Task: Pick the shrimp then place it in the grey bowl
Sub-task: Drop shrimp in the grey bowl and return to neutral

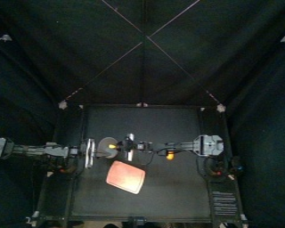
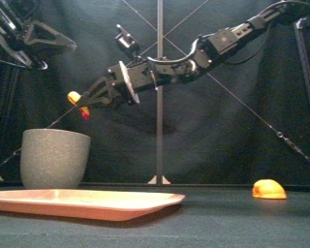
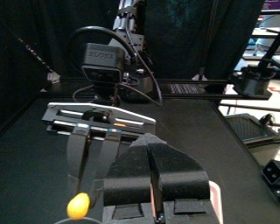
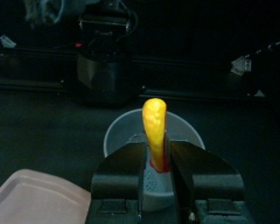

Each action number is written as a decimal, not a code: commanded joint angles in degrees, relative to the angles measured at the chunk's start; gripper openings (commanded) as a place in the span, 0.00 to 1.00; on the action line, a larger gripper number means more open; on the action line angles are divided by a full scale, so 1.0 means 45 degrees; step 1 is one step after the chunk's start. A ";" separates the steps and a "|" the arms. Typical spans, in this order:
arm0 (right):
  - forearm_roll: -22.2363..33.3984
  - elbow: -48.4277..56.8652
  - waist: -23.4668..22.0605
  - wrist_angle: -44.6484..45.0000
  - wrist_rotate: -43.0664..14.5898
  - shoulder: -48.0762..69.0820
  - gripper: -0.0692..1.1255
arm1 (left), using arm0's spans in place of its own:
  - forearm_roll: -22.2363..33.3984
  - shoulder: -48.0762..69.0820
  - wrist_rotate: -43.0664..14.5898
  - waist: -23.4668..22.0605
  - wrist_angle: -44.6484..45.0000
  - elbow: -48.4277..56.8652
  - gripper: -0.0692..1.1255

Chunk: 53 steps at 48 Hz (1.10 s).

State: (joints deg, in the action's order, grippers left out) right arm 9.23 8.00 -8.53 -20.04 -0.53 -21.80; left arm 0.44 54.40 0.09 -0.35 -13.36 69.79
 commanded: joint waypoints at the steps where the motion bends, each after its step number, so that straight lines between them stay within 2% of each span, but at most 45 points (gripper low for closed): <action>1: -0.0039 -0.0840 -0.0098 -0.0039 -0.0039 0.0098 0.52 | -0.0039 -0.0059 -0.0039 0.0020 -0.0098 -0.0137 0.16; 13: -0.0098 -0.1133 -0.0078 0.0059 -0.0039 -0.0078 0.71 | -0.0156 -0.0059 -0.0039 0.0020 -0.0117 -0.0098 0.16; 19: -0.0293 -0.1133 -0.0078 0.0059 -0.0039 -0.0078 0.77 | -0.0156 -0.0059 -0.0039 0.0000 -0.0117 -0.0098 0.16; 32: -0.0352 -0.0664 -0.0020 0.0098 -0.0039 0.0098 0.78 | -0.0137 -0.0059 -0.0039 0.0020 -0.0117 -0.0039 0.16; 53: -0.0664 0.3047 0.1035 0.0039 -0.0039 0.2500 0.78 | -0.0254 -0.0059 -0.0039 0.0020 -0.0117 0.0137 0.16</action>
State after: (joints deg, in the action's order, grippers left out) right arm 7.03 19.07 -4.39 -19.34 -0.53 -16.00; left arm -0.35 54.40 0.00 -0.26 -13.36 71.19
